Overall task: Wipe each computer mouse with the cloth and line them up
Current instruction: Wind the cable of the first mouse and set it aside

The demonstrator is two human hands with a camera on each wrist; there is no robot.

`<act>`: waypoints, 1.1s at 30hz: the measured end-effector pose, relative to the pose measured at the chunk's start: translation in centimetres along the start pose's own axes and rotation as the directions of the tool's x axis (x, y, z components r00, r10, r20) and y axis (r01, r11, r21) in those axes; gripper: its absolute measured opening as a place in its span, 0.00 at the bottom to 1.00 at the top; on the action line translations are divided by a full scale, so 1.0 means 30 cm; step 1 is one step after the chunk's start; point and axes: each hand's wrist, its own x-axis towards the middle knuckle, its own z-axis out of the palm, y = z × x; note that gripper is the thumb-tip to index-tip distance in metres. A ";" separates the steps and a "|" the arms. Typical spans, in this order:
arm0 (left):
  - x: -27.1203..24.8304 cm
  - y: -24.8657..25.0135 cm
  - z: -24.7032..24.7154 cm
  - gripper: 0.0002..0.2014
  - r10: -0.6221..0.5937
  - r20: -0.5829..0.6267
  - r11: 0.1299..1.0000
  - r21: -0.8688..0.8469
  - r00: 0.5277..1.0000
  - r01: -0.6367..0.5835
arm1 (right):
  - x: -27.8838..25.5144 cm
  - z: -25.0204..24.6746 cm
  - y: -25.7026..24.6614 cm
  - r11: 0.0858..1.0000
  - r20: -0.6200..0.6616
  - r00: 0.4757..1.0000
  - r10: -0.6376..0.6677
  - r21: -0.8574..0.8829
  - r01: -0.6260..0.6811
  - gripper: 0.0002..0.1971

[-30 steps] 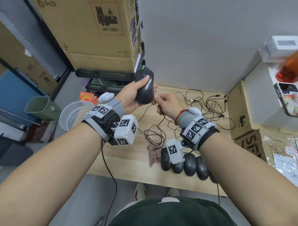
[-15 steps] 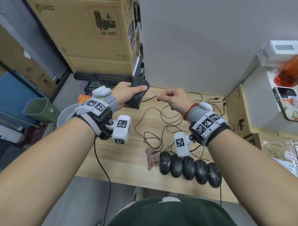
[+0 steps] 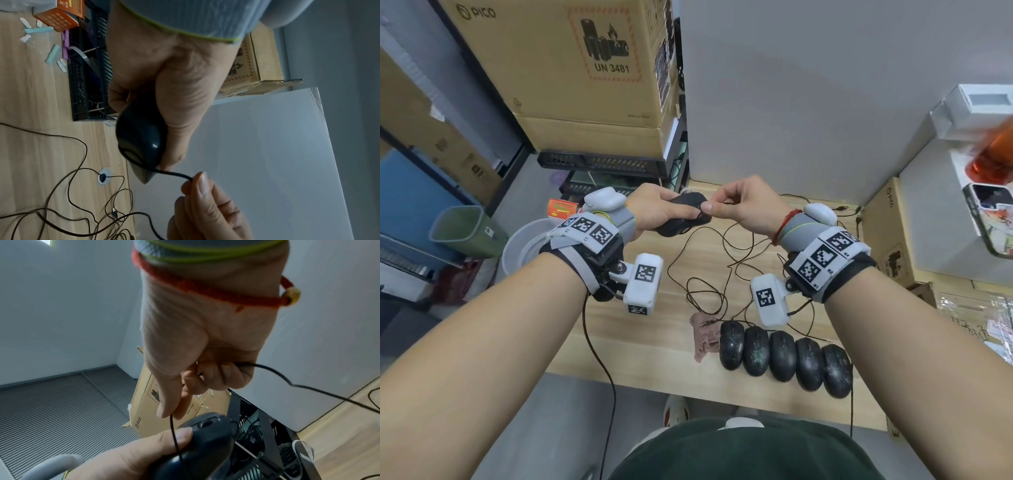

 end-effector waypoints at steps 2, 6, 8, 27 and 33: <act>-0.007 0.001 0.003 0.17 0.010 0.028 0.999 0.034 1.000 -0.011 | -0.004 -0.010 -0.015 0.999 0.048 0.999 0.004 -0.040 -0.002 0.12; -0.026 0.009 0.019 0.10 0.006 0.092 0.996 0.087 0.996 -0.014 | -0.007 -0.035 -0.045 0.998 0.117 0.993 0.014 -0.065 -0.006 0.10; -0.033 0.008 0.018 0.10 0.017 0.159 0.996 0.083 0.987 -0.031 | -0.008 -0.049 -0.056 0.998 0.134 0.991 0.000 -0.054 0.007 0.08; -0.061 0.032 0.014 0.26 0.252 0.114 0.930 -0.304 0.961 -0.207 | 0.000 0.077 0.074 0.992 -0.078 0.995 0.061 0.113 -0.052 0.14; -0.008 0.006 0.009 0.49 0.157 -0.201 0.924 -0.315 0.967 -0.216 | -0.023 0.160 0.067 1.000 0.062 0.998 0.005 0.014 -0.006 0.16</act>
